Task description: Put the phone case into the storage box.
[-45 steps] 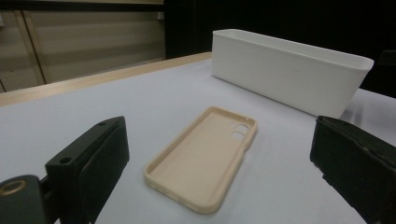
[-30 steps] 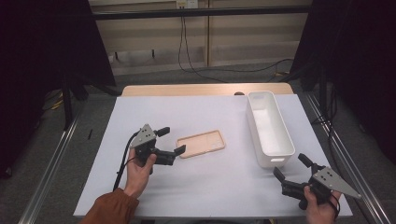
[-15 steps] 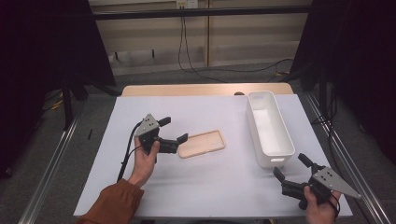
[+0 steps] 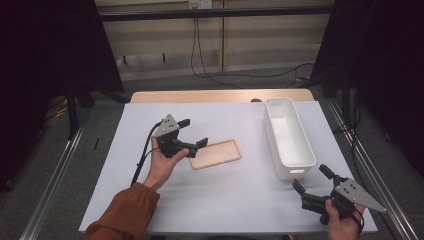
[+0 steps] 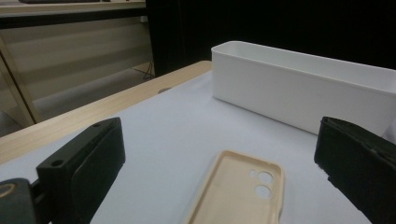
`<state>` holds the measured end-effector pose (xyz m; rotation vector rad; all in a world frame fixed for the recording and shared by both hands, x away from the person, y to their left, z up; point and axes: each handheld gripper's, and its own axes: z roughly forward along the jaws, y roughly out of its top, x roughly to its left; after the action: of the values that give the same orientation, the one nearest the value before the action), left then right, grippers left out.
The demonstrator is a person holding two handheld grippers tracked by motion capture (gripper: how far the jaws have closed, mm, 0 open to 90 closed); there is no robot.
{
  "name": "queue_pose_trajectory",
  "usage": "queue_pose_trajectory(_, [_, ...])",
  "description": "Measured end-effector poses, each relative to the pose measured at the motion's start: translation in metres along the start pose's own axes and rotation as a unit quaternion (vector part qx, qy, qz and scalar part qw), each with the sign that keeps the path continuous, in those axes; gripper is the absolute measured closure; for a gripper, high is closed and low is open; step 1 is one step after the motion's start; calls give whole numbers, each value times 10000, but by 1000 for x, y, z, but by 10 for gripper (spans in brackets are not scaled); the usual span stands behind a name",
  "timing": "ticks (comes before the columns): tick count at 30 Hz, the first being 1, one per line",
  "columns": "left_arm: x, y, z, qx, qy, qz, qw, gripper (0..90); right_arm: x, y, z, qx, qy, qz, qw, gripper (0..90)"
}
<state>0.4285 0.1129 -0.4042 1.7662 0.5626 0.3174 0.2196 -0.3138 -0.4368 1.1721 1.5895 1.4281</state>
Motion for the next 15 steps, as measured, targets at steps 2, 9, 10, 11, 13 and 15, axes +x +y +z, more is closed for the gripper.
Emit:
queue_pose_trajectory(2, [1,0,3,52,4,-18,10000,20,0,0,0,2,5,-4,10000,0])
queue_pose_trajectory(9, [8,2,15,230,-221,-85,9995,22,0,0,0,3,4,-4,10000,0])
queue_pose_trajectory(10, [9,3,17,252,-249,-135,9993,23,0,0,0,5,1,-3,10000,0])
queue_pose_trajectory(11, [10,3,18,273,-282,-150,9991,25,0,0,0,2,3,-4,10000,0])
queue_pose_trajectory(13, [12,3,21,330,-355,-205,9986,32,0,0,0,3,-2,-1,10000,0])
queue_pose_trajectory(15, [13,4,22,359,-368,-210,9985,33,0,0,0,6,2,0,10000,0])
